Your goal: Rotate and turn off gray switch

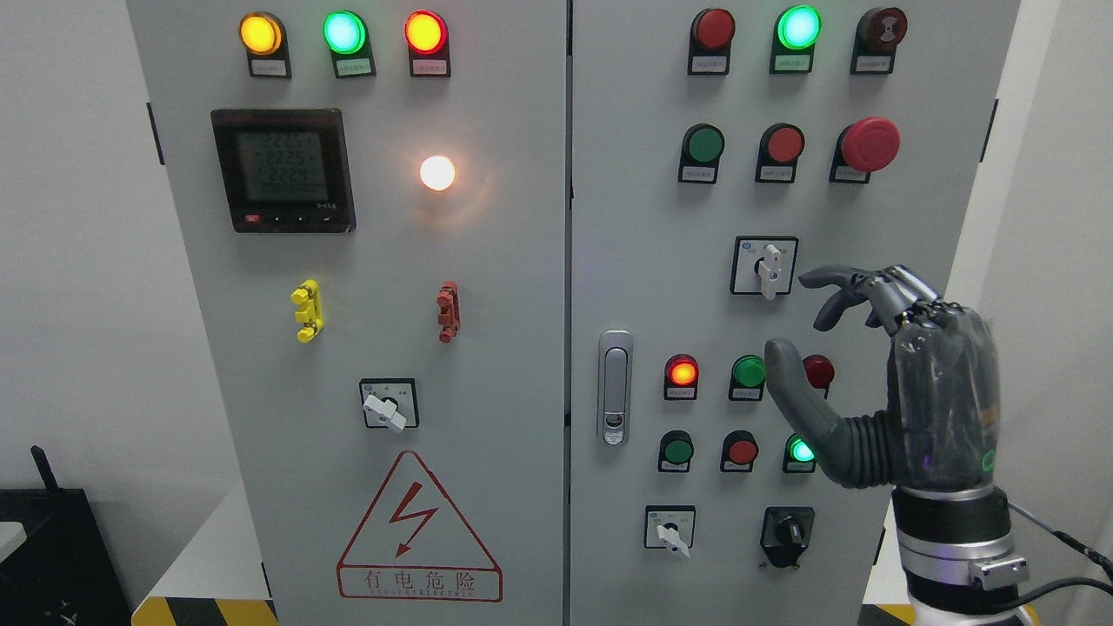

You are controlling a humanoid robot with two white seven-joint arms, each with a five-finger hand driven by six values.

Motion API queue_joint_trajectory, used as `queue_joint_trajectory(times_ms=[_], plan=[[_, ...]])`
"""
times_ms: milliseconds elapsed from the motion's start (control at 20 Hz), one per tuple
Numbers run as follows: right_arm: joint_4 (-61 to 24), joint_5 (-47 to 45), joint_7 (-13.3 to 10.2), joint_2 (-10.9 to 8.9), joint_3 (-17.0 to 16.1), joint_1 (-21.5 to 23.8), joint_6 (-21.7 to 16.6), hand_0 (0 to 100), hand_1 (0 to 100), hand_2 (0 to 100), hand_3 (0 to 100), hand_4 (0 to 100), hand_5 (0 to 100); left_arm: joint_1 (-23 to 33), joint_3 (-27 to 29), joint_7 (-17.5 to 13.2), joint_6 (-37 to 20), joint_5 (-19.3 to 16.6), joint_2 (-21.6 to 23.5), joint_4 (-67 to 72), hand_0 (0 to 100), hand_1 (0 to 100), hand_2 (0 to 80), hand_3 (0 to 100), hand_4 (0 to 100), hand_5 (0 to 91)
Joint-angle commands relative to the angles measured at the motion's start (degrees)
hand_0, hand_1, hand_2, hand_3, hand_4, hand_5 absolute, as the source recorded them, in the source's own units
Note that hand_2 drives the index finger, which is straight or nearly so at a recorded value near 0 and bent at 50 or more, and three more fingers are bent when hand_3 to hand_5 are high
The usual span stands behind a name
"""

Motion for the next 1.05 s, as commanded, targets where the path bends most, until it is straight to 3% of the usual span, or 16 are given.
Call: queue_joint_trajectory(times_ms=[0, 500, 1000], plan=[[-2.2, -0.2, 0.4, -2.31, -0.5, 2.4, -0.1, 12, 23, 5, 0, 0, 0, 0.0, 1.8, 0.0, 0.0, 0.0, 0.0, 0.0, 12, 39, 0.0, 0, 0, 0.0], [-2.1, -0.2, 0.4, -2.84, -0.4, 3.2, -0.1, 10, 28, 7, 4, 0, 0, 0.0, 1.8, 0.0, 0.0, 0.0, 0.0, 0.0, 12, 39, 0.0, 0, 0, 0.0], [-1.7, -0.6, 0.4, -3.1, -0.4, 3.4, 0.2, 13, 28, 10, 10, 0, 0, 0.0, 1.8, 0.0, 0.0, 0.0, 0.0, 0.0, 12, 39, 0.0, 0, 0, 0.0]])
